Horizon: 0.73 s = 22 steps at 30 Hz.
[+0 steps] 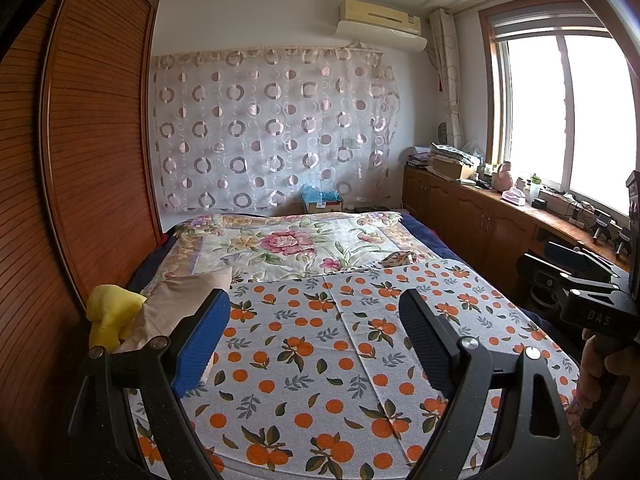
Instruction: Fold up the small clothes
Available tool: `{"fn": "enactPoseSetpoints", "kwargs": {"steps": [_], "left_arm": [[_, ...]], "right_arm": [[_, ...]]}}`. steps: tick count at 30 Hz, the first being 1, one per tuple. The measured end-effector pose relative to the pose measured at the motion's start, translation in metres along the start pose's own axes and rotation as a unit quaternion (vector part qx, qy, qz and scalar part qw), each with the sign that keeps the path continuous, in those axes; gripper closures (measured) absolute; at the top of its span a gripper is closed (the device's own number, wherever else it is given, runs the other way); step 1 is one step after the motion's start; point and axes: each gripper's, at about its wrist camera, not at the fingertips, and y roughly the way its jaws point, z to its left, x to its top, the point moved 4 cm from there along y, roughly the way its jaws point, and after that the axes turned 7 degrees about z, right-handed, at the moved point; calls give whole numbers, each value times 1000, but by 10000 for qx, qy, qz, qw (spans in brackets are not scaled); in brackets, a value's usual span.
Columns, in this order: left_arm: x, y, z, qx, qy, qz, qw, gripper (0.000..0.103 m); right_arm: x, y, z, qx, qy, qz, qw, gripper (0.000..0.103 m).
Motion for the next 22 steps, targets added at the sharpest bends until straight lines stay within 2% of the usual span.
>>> {"fn": "enactPoseSetpoints", "kwargs": {"steps": [22], "left_arm": [[-1,0,1,2,-5,4,10000,16]], "right_arm": [[-1,0,-2,5,-4,-6,10000,17]]}}
